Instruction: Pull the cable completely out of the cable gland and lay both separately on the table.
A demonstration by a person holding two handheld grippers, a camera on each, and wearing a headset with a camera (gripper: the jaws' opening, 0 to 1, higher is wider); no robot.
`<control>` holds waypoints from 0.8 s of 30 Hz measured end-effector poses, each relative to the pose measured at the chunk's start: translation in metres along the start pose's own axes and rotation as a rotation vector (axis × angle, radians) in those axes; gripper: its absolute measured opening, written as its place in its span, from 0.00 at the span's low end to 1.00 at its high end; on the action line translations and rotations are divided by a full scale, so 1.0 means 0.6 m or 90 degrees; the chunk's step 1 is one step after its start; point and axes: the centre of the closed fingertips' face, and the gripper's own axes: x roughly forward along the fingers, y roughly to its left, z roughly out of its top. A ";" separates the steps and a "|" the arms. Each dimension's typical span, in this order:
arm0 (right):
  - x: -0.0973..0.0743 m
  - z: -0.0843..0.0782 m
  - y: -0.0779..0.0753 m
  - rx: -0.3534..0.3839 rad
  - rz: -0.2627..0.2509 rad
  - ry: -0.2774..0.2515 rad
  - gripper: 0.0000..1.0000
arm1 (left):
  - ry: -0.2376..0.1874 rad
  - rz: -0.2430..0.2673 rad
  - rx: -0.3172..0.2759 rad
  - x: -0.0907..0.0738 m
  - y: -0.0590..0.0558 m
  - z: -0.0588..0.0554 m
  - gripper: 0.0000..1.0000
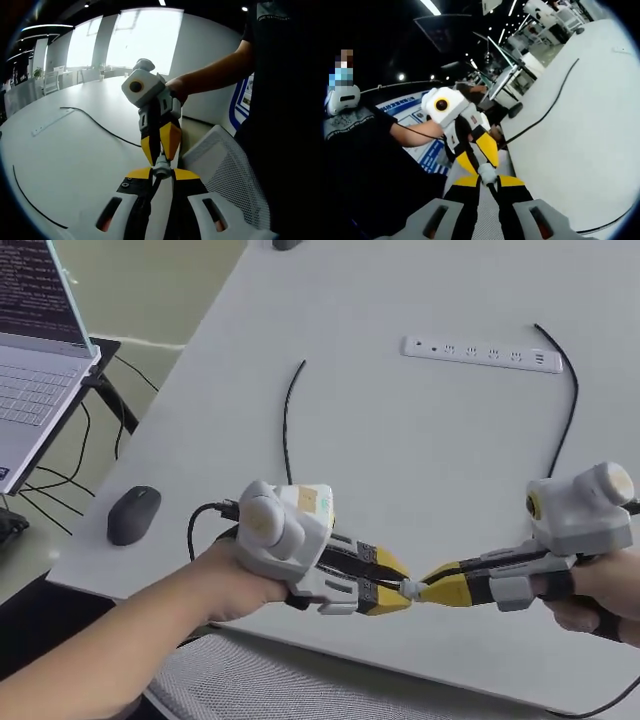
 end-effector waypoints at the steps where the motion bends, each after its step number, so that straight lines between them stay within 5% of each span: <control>1: 0.001 -0.002 0.000 -0.002 -0.001 0.006 0.09 | 0.003 -0.001 0.001 0.001 -0.002 0.000 0.15; 7: 0.001 -0.011 0.000 -0.054 -0.017 0.039 0.08 | 0.016 -0.005 0.002 0.006 -0.007 -0.006 0.14; 14: 0.001 -0.009 -0.002 -0.193 -0.074 0.081 0.07 | 0.015 -0.003 -0.019 0.003 -0.002 -0.006 0.14; 18: 0.005 -0.017 -0.004 -0.328 -0.115 0.117 0.07 | 0.022 -0.006 -0.035 0.006 -0.003 -0.013 0.15; 24: 0.008 -0.015 -0.007 -0.483 -0.211 0.117 0.07 | 0.008 -0.002 -0.075 0.000 0.003 -0.015 0.15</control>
